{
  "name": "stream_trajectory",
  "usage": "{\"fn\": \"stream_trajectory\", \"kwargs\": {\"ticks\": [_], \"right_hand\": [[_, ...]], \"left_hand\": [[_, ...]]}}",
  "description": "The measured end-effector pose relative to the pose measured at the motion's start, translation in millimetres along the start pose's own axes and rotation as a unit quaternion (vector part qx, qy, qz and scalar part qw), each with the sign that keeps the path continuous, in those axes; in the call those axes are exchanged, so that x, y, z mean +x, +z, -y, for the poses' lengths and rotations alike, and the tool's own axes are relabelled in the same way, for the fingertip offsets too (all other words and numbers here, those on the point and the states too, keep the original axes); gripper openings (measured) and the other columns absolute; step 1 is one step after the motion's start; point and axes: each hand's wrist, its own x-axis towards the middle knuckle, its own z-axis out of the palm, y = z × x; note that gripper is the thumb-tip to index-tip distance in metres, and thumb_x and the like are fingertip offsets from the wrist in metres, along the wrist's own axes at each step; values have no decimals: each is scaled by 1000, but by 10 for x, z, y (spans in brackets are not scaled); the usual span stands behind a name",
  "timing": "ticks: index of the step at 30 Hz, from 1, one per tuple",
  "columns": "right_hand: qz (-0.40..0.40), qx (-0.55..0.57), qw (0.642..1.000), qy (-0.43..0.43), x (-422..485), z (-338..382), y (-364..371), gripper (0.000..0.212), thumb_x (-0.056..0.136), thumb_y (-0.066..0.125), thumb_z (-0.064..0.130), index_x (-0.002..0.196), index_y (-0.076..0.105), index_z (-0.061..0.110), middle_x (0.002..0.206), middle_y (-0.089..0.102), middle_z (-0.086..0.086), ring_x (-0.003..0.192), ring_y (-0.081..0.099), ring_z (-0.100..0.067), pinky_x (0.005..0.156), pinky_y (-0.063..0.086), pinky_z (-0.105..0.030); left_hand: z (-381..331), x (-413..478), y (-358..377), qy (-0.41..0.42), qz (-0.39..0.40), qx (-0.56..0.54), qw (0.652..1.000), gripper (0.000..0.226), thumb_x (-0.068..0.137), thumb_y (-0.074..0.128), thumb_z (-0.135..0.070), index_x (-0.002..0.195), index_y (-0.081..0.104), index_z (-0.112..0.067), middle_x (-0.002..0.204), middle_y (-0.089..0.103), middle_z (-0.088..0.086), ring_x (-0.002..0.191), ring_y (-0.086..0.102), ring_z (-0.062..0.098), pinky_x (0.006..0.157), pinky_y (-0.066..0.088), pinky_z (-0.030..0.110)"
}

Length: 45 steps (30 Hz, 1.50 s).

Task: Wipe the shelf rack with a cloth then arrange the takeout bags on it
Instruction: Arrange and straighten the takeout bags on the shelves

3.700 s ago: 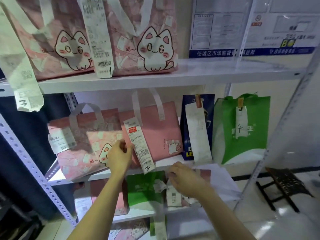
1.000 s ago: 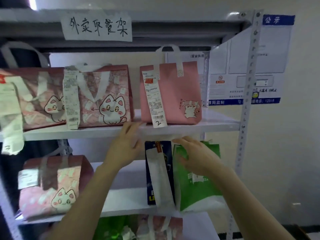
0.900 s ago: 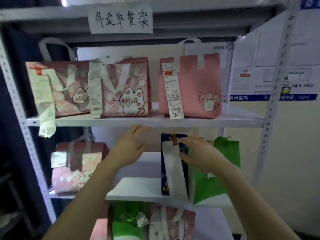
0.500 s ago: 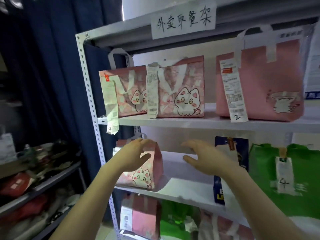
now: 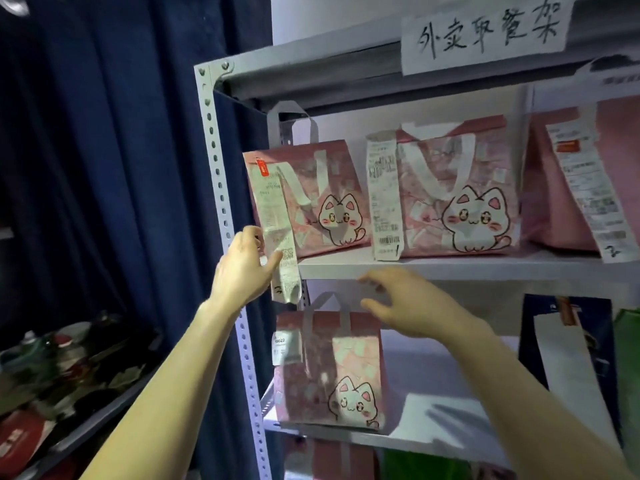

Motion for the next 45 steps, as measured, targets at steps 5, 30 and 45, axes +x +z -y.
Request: {"fn": "stream_trajectory", "kwargs": {"ticks": [5,30,45], "right_hand": [[-5,-14,1000,17,82,136,61,48,101,60,45,145,55,26,143,60,6,124,59,-13,103,49,-33],[-182,101,977,38,-223,496,-20,18,101,60,37,100,65,20,100,66,3,89,64,-17,82,58,-44],[-203,226,948,97,-1763,-263,-610,28,102,63,48,110,62,21,98,64,9,85,60,-8,73,48,-28]], "left_hand": [[95,483,152,-70,28,-59,995,79,92,68,-70,144,47,-15,124,70,0,108,69,26,84,60,46],[-153,-774,-922,42,-120,-99,987,19,98,55,-9,83,43,-7,73,47,14,65,37,25,65,37,43],[-1204,-2284,-620,-13,39,-298,954,21,109,64,-28,123,72,-42,118,78,-16,108,75,17,91,61,39]]}}
